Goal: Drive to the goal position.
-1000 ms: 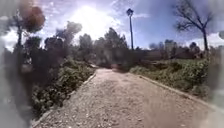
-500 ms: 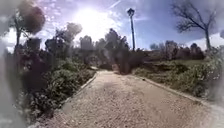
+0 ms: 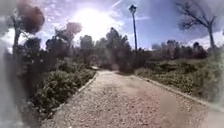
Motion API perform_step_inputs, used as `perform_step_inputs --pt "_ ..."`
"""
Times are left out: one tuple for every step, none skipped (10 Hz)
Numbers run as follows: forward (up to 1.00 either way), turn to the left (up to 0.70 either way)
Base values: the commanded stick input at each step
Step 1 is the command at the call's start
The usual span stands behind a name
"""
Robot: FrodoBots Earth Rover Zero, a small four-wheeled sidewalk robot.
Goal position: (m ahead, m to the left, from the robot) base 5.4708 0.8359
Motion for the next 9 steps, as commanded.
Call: perform_step_inputs --pt "0.70 0.00" --pt "0.70 0.00" --pt "0.70 0.00" --pt "0.70 0.00" --pt "0.70 0.00" --pt "0.70 0.00" --pt "0.70 0.00" --pt "0.70 0.00" --pt "0.70 0.00"
